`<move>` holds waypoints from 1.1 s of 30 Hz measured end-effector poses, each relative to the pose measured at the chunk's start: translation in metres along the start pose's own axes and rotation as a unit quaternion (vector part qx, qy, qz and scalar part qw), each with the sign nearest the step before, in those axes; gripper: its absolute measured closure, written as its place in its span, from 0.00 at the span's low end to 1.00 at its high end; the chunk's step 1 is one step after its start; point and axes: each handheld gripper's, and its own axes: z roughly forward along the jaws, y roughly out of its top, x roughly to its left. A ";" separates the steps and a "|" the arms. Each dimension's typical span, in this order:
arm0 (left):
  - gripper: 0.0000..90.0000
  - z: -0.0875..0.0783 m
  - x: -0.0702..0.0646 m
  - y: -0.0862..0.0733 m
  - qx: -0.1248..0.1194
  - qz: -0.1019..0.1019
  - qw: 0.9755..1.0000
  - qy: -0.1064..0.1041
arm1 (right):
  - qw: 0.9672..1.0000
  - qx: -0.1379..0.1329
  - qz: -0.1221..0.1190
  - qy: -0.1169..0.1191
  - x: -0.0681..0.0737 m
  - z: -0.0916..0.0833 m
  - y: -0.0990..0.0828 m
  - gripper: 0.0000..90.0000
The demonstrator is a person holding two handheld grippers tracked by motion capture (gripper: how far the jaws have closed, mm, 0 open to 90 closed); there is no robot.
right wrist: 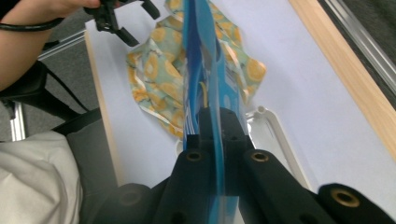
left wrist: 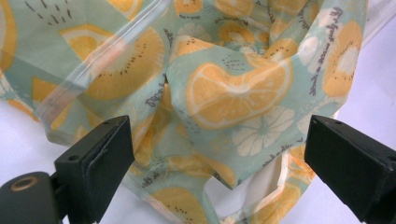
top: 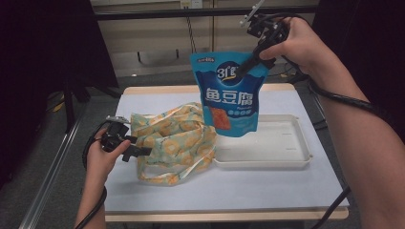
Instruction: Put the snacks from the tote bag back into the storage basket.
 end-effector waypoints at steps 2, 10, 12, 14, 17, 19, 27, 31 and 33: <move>0.09 0.000 0.000 0.000 0.002 -0.001 1.000 -0.001 | 1.000 0.003 -0.002 -0.001 -0.001 -0.001 -0.004 1.00; 0.09 0.003 0.000 0.001 0.007 0.002 1.000 -0.001 | 1.000 0.007 0.011 -0.003 -0.008 -0.006 -0.027 1.00; 0.09 0.004 -0.001 0.001 0.009 0.004 1.000 -0.001 | 1.000 0.005 0.010 -0.002 -0.010 -0.006 -0.033 1.00; 0.09 0.005 -0.001 0.001 0.009 0.004 1.000 -0.001 | 1.000 0.005 0.013 0.000 -0.012 -0.004 -0.040 1.00; 0.09 0.005 -0.001 0.001 0.010 0.007 1.000 0.000 | 1.000 0.007 0.014 0.000 -0.013 0.001 -0.048 1.00; 0.09 0.005 -0.002 0.001 0.010 0.006 1.000 0.000 | 1.000 0.008 0.015 0.003 -0.014 0.005 -0.053 1.00; 0.09 0.006 -0.002 0.002 0.013 0.009 1.000 -0.001 | 1.000 0.015 0.014 0.014 -0.015 0.024 -0.065 1.00; 0.09 0.009 -0.002 0.003 0.014 0.006 1.000 -0.002 | 1.000 0.009 0.011 0.019 -0.014 0.034 -0.067 1.00; 0.09 0.008 -0.003 0.003 0.014 0.006 1.000 -0.002 | 1.000 0.011 0.008 0.024 -0.014 0.039 -0.068 1.00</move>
